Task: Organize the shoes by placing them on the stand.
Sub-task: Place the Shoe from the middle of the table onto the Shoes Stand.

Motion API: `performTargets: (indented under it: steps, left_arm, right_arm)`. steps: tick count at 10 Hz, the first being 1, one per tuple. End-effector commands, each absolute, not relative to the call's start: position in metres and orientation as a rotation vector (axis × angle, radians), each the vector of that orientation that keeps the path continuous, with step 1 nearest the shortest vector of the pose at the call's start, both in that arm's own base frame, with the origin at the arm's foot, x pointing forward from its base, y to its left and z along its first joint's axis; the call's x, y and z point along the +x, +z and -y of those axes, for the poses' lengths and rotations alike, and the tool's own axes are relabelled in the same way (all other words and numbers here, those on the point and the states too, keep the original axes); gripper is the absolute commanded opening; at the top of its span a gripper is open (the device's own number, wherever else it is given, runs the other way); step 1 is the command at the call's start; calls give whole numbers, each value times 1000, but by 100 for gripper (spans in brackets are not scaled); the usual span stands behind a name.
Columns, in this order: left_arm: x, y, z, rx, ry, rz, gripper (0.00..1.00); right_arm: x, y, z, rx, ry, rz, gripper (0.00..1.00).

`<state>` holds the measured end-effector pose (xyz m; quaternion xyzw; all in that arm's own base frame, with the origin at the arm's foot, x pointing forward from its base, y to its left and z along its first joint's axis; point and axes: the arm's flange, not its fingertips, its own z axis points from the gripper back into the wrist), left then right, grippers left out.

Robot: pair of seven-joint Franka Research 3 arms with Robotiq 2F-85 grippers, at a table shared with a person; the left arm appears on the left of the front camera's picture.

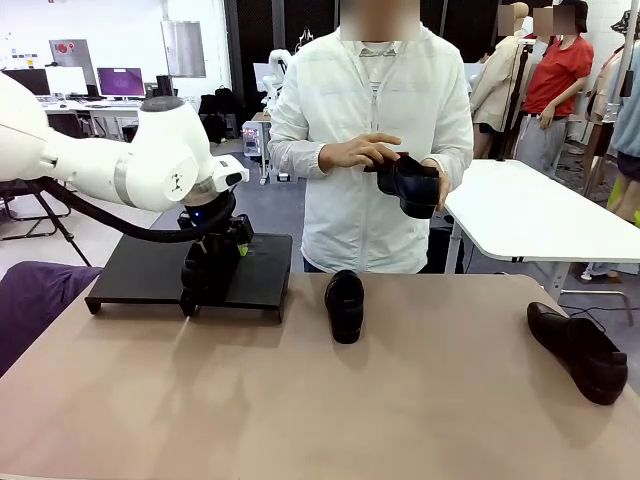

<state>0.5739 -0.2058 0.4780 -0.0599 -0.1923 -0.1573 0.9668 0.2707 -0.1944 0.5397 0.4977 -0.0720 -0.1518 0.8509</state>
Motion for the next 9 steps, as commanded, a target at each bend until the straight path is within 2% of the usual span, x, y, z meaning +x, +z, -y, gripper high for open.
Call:
performTargets:
  steps: [1,3,5,7,9]
  left_arm:
    - [519,517,171,-234,-440,241,100]
    - [457,549,138,-332,-429,213,100]
    - [393,568,72,-601,-464,214,100]
    - [302,545,-19,-936,-223,520,100]
    - [233,503,-58,-1064,-87,736,100]
  right_arm:
    - [269,544,195,1044,-321,147,100]
    - [269,544,195,1044,-321,147,100]
    - [269,544,195,1044,-321,147,100]
    - [269,544,195,1044,-321,147,100]
    - [269,544,195,1044,-321,147,100]
